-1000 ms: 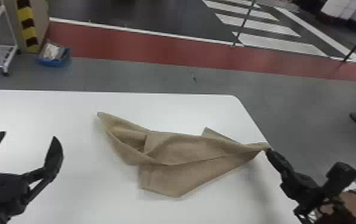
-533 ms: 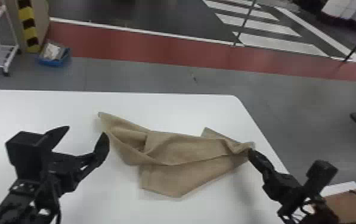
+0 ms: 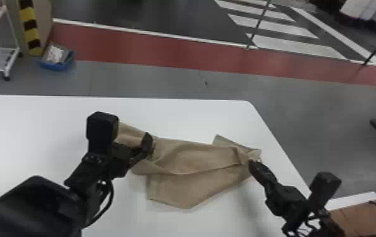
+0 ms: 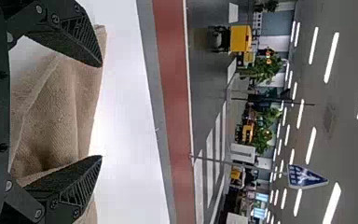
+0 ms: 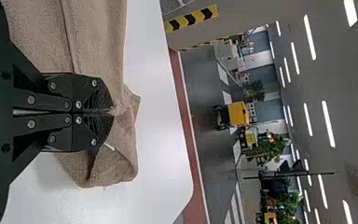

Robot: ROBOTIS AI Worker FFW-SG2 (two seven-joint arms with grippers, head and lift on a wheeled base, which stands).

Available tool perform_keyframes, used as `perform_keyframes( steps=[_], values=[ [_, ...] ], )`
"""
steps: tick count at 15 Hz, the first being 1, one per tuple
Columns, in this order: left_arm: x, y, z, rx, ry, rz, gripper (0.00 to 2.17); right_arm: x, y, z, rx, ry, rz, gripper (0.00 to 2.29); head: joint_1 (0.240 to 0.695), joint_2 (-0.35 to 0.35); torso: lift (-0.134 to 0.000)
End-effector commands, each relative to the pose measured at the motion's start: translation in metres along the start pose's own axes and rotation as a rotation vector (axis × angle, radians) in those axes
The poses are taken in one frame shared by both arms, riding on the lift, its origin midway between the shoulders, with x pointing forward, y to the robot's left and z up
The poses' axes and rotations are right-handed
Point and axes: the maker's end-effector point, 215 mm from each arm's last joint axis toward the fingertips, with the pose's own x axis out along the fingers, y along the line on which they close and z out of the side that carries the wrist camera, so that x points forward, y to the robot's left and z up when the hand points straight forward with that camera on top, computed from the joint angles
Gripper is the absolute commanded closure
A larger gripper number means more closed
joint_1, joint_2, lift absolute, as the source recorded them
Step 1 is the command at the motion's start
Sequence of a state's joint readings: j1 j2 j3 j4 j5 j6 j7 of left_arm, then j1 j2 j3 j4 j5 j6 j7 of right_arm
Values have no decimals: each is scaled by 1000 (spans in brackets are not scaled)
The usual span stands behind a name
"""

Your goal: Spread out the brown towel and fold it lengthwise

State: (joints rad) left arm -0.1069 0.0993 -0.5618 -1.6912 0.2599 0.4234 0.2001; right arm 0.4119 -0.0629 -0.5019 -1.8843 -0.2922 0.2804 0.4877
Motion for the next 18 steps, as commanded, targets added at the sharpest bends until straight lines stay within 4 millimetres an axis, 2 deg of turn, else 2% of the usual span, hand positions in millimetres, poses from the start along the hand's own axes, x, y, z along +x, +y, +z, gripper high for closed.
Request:
perform_keyframes(
  steps=[1, 3, 6, 11, 15, 16, 17, 18],
  values=[
    [21, -5, -4, 39, 33, 8, 215, -1, 3, -2, -6, -1, 6, 1480, 695, -350, -124],
    [33, 6, -14, 57, 75, 39, 215, -2, 7, -2, -12, -6, 11, 1480, 695, -350, -124],
    [37, 21, -17, 79, 107, 76, 215, -3, 7, 0, -17, -12, 11, 1480, 695, -350, -124],
    [26, 45, -64, 125, 288, 120, 215, -1, 15, 2, -23, -21, 26, 1480, 695, -350, -124],
    [25, 47, -63, 125, 291, 121, 218, 1, 17, 2, -22, -22, 30, 1480, 695, -350, -124],
    [25, 46, -63, 123, 290, 120, 319, 1, 16, 3, -23, -24, 27, 1480, 695, -350, -124],
    [26, 45, -60, 122, 284, 118, 333, 1, 16, 2, -23, -22, 27, 1480, 695, -350, -124],
    [26, 42, -58, 122, 278, 113, 468, 1, 16, 2, -23, -23, 27, 1480, 695, -350, -124]
  ],
)
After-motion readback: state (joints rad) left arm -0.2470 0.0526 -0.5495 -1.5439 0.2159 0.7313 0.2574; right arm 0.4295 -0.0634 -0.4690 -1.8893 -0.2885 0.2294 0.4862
